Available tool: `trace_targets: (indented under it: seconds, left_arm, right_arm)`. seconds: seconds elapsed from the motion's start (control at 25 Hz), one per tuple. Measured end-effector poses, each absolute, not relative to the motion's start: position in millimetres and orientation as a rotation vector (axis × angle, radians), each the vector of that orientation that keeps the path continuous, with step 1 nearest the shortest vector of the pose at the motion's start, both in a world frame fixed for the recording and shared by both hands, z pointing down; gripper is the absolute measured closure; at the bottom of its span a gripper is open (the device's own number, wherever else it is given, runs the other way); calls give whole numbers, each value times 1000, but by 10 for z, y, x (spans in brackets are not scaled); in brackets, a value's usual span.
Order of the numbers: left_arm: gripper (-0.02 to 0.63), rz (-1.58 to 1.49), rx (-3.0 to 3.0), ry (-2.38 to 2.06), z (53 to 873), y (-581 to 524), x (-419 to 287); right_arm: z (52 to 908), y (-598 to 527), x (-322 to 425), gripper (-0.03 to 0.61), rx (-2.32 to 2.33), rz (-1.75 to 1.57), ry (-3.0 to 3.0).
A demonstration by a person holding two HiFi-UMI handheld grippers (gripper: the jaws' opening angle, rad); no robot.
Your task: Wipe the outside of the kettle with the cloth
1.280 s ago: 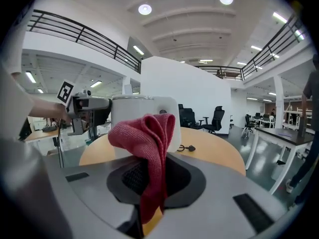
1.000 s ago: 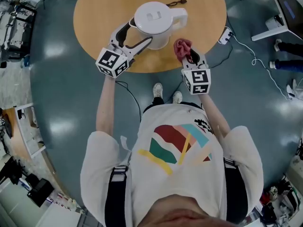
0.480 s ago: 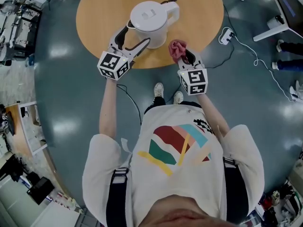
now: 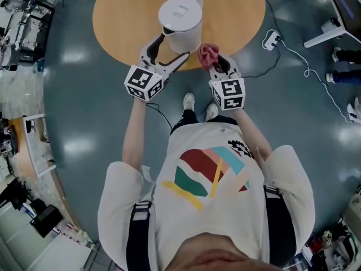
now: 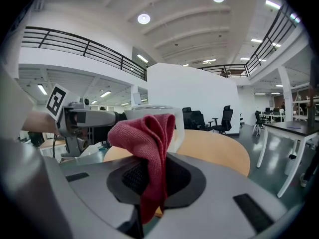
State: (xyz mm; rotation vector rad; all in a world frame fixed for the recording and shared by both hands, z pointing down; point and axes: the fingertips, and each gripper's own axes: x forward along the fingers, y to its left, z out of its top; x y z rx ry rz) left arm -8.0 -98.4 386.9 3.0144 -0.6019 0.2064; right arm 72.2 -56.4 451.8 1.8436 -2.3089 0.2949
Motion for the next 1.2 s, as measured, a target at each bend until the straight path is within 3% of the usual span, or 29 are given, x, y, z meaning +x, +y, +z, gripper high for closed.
trace_targets:
  seconds: [0.48,0.72,1.2]
  left_arm:
    - [167,219,3075,-330,3874,-363,461]
    - [167,187,3071,-272,3917,-208,750]
    - [167,159,2917,-447,4281,-132,-72]
  right_arm:
    - [4400,-270,973,531,1975,237,-2213]
    - [4264,-179,1188,531,1965,48,-2147]
    - [3938,-502,629,531,1595,-632,-1871]
